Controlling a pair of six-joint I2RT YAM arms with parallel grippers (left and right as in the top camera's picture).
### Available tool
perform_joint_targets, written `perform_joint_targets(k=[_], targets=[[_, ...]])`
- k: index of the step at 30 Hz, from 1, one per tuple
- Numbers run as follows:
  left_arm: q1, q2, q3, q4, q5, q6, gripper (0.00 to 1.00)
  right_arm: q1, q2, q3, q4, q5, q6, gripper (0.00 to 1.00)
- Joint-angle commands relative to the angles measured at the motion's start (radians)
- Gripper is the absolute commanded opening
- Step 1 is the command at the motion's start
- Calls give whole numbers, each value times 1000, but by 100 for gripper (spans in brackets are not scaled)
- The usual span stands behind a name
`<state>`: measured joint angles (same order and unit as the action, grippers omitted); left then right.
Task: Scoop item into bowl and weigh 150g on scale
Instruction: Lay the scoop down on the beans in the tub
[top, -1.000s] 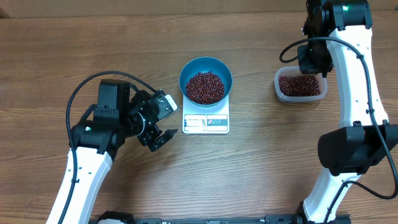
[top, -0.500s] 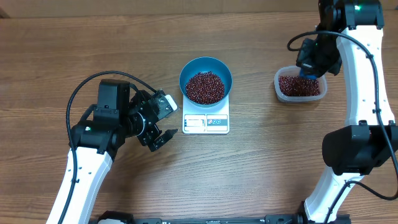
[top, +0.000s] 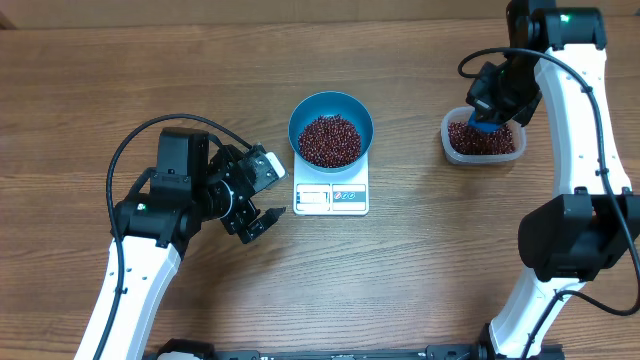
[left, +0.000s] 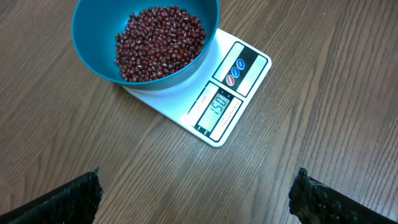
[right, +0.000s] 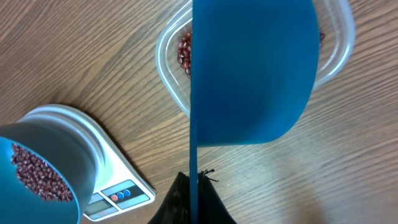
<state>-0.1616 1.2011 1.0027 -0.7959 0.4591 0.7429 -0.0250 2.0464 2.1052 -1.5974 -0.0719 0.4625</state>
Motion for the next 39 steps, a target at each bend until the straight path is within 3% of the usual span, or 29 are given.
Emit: perform_joint_targets(k=[1,39], targets=[[4,6,-6,0,2,19,99,-4,-34,-48,20,-2,33,4],[4,6,-6,-1,2,19,100,-32,-34,-90,92,-28,94,4]])
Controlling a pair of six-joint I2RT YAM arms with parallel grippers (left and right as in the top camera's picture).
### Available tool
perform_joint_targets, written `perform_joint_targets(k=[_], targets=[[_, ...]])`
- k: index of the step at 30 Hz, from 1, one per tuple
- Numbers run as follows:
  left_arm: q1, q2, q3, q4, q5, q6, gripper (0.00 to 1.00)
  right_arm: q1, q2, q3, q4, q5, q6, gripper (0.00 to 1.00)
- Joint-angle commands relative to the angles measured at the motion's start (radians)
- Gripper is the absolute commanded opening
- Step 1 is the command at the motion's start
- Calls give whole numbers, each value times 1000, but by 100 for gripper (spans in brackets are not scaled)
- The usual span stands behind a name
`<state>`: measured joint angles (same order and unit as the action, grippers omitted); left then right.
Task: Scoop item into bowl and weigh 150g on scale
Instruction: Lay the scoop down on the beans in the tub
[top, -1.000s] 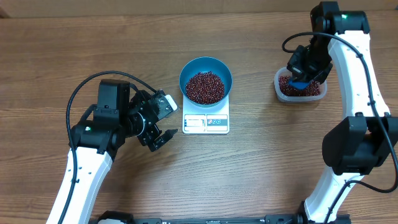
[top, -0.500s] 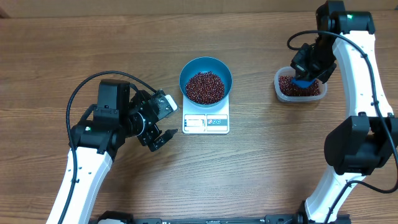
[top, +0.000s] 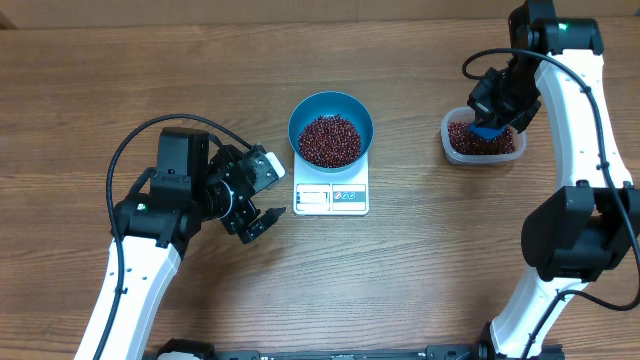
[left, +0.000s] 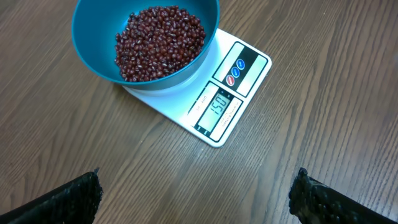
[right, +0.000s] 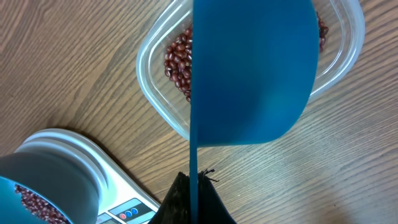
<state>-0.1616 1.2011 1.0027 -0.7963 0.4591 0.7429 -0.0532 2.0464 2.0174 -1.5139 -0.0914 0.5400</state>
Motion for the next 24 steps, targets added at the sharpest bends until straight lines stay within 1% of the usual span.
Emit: perform_joint_targets(k=[1,5,11,22,23,24], targets=[[4,6,-6,0,2,19,100,-3,-34,-3,9,-12,22,4],[4,6,-6,0,2,19,99,-3,-34,-35,24,-19,37,4],[4,6,-6,0,2,19,100,-3,-34,-138,83,-64,36,4],[4,6,-6,0,2,19,100,-2,-39,-139,91,-75,36,4],[4,6,-6,0,2,19,100,-2,-39,-139,89,-75,36,5],[4,6,-6,0,2,19,100,-2,-39,-139,87,-75,35,12]])
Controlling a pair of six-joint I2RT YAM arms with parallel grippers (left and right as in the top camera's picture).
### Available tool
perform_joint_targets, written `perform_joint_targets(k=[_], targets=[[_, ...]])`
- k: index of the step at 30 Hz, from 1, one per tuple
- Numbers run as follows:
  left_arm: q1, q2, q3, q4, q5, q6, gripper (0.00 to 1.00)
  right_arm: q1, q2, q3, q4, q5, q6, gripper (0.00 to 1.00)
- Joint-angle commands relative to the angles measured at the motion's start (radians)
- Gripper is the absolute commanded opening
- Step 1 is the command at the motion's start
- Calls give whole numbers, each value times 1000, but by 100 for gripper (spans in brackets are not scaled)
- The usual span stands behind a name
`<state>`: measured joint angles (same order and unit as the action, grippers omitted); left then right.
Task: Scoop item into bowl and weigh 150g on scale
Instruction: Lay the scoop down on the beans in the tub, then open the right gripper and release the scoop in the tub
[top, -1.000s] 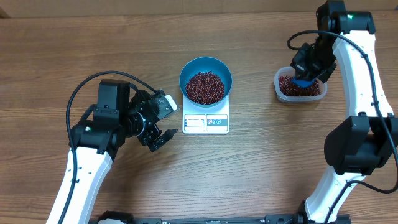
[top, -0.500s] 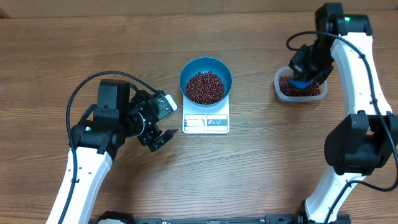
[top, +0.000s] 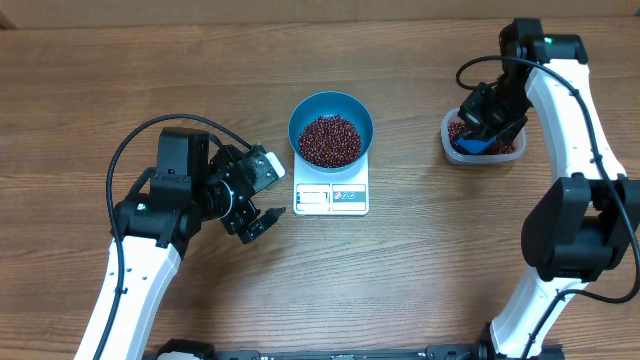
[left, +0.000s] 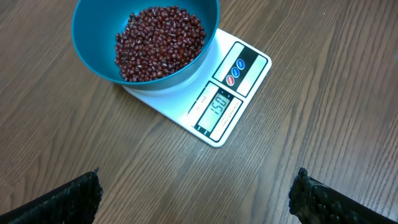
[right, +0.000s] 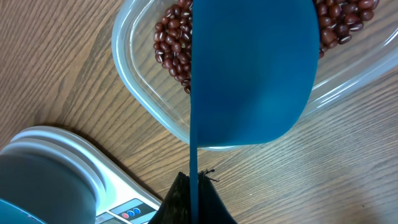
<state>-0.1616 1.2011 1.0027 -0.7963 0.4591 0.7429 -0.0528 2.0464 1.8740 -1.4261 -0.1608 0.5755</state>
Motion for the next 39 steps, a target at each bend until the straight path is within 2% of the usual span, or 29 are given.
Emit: perform_joint_targets(k=[1,4,6,11,22,34,39], targets=[[4,6,-6,0,2,19,100,-2,-39,5,-3,-5,0,18],[4,6,-6,0,2,19,100,-2,-39,5,-11,-5,0,33],[4,6,-6,0,2,19,100,-2,-39,5,-16,-5,-3,37],[4,6,-6,0,2,19,100,-3,-39,5,-29,14,-5,38],[4,6,-6,0,2,19,99,-37,-87,6,-58,93,-50,48],[4,6,-6,0,2,19,100,-101,-148,6,-69,92,-84,48],[4,6,-6,0,2,19,99,-92,-148,6,-14,88,-86,48]])
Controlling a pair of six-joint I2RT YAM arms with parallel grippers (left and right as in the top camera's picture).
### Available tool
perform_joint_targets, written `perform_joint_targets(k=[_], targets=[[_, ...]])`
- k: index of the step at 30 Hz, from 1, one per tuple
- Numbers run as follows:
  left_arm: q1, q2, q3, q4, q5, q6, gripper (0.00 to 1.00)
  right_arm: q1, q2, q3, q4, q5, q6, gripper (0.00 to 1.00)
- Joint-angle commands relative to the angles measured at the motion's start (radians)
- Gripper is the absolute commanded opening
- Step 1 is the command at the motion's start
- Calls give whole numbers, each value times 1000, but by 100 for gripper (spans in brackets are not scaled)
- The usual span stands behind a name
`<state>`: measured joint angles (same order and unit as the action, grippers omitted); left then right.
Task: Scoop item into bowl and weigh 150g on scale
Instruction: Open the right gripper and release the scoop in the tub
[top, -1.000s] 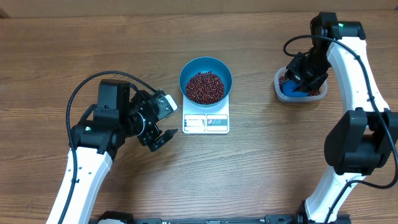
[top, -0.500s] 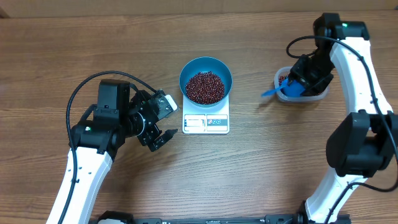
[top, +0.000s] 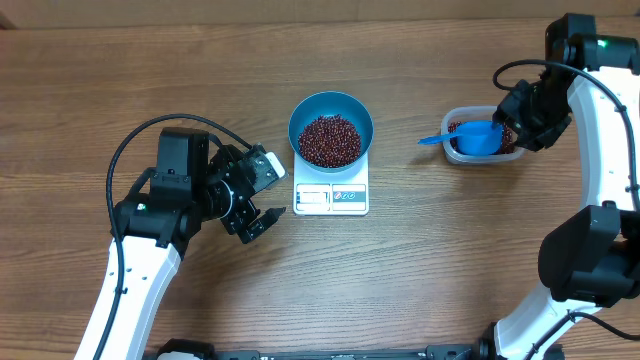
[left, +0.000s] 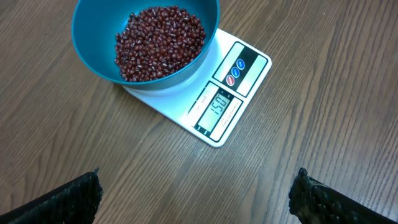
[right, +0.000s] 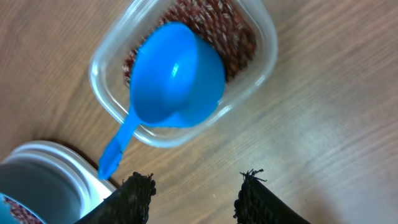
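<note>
A blue bowl of red beans sits on the white scale; in the left wrist view the scale's display reads 150. The blue scoop lies in the clear container of beans, its handle sticking out over the left rim. My right gripper stands open, apart from the scoop, nothing between its fingers. My left gripper hangs open over bare wood, left of the scale and touching nothing.
The container of beans stands at the far right of the wooden table. The left arm rests left of the scale. The right arm reaches in from the right edge.
My right gripper was shut on the scoop's handle, with the scoop down in the container. Now it is open and drawn back, and the scoop lies free in the container. The left arm has not moved.
My right gripper held the scoop above the bean container, then lower over it, then down in the beans. Now the scoop rests in the container and the gripper is open. The scale read 150 throughout, and the left arm stayed put.
</note>
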<state>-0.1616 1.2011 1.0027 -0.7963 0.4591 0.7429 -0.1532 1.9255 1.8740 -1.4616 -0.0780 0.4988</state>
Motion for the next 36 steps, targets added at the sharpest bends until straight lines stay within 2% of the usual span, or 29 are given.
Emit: perform_joint_targets(k=[1,10,22,27,32,35,36], targets=[[4,6,-6,0,2,19,100,9,-27,6,36,5,-10,48],[4,6,-6,0,2,19,100,9,-27,5,161,-20,-10,49],[4,6,-6,0,2,19,100,9,-25,-5,161,-32,-29,55],[4,6,-6,0,2,19,100,9,-25,-5,163,-32,-29,65],[4,6,-6,0,2,19,100,9,-25,-5,163,-32,-29,91],[4,6,-6,0,2,19,99,9,-25,-5,164,-32,-29,100],[4,6,-6,0,2,19,99,9,-25,-5,164,-32,-29,100]])
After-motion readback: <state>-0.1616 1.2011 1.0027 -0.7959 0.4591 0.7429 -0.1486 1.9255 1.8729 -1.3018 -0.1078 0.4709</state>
